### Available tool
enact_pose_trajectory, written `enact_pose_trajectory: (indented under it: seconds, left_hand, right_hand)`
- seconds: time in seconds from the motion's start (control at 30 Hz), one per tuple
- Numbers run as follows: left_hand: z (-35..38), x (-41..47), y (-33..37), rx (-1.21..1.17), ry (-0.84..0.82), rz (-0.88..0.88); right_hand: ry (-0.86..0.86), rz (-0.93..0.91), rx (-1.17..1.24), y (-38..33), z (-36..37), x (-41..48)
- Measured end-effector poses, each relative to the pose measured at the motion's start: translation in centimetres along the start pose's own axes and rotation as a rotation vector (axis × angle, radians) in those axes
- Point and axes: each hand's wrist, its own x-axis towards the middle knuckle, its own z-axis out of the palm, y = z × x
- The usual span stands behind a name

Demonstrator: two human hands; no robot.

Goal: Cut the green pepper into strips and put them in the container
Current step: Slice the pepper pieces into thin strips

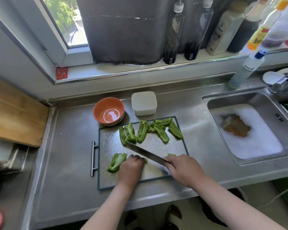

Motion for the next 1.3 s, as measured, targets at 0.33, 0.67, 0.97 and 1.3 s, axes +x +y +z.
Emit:
enact_pose_trajectory:
  seconds: [0.33,0.67,0.97,1.3]
  left_hand:
    - [-0.1,0.8,1.0,0.046,-0.090,-0.029]
    - [0.4,0.8,1.0,-0.046,-0.083,-0.041]
    - [0.1,-0.5,0.8,-0.137,-0.036,-0.078]
    - [-1.4,5.2,2.6,-0.347,-0.136,-0.478]
  right_hand:
    - [-0.019,-0.034,-0.102,1.0,0.6,-0.9]
    - [-0.059,-0.001,-0.069,0.8,1.3,-0.1]
    - [-0.084,0.099,-0.017,2.0,0.0,-0.7]
    - [0.079,0.207,0.132,4.6,-5.4,-0.2]
